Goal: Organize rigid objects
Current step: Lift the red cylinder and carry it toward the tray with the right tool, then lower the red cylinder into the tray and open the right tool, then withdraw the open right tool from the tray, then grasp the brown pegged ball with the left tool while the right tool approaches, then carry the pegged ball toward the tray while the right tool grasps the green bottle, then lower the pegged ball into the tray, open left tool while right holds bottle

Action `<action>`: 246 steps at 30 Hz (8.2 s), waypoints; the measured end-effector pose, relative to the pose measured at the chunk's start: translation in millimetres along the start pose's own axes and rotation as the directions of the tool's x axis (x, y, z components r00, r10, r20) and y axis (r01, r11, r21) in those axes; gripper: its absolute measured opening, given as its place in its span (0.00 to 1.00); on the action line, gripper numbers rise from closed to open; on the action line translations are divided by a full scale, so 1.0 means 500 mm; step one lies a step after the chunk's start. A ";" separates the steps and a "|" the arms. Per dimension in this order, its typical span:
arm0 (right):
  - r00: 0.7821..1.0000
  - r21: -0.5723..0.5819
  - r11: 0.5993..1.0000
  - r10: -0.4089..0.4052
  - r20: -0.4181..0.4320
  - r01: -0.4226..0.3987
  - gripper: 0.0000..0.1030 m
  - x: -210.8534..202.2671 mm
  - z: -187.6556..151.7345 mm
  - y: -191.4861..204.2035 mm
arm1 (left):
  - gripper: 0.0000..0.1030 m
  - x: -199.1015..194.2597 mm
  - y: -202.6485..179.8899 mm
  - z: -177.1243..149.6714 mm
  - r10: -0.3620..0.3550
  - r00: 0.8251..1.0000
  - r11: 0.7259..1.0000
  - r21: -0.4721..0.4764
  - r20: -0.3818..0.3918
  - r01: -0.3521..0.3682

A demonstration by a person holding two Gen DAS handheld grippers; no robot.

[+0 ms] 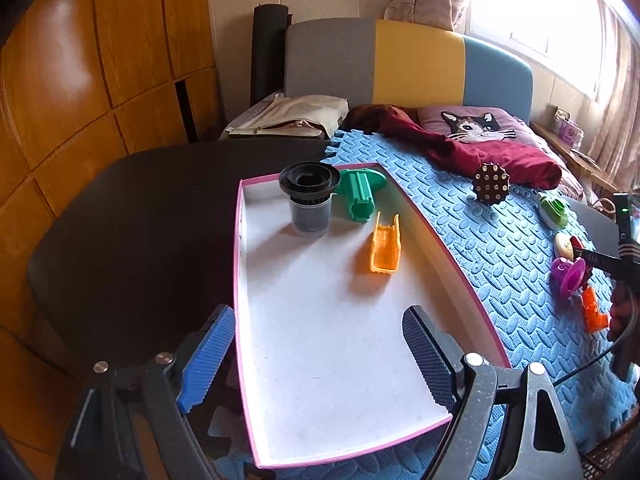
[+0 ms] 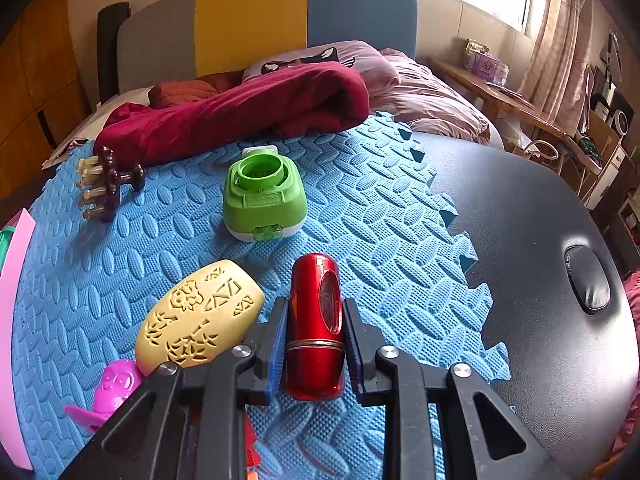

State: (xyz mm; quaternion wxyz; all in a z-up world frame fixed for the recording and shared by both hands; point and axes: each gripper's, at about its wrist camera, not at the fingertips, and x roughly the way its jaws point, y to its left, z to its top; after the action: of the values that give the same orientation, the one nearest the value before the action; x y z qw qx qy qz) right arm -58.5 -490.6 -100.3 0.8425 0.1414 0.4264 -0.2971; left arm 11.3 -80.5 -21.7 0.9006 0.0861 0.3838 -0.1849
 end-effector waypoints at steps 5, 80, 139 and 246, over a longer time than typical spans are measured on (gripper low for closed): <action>1.000 0.006 1.000 0.000 -0.011 0.000 0.24 0.002 0.000 -0.003 | 0.84 -0.011 0.012 0.001 0.001 1.000 1.000 -0.006 0.018 -0.001; 0.907 -0.463 0.851 0.372 0.198 -0.248 0.39 -0.343 -0.111 0.501 | 0.84 -0.031 0.103 -0.004 0.069 0.997 0.990 -0.129 0.033 -0.064; 0.993 0.069 0.997 0.014 0.116 -0.022 0.42 -0.096 0.041 -0.037 | 0.98 0.286 -0.415 0.297 -0.260 0.955 0.957 0.092 -0.146 0.275; 0.979 -0.399 0.894 0.189 -0.076 -0.203 0.51 -0.070 -0.064 0.335 | 0.62 0.024 0.019 0.010 -0.079 0.996 0.996 -0.042 -0.030 0.077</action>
State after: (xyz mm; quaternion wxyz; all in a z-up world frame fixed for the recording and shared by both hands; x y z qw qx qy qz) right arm 9.1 -330.2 -93.9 0.8716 0.0115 0.4768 -0.1136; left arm 26.0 -76.6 -26.6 0.8881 0.0553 0.4048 -0.2107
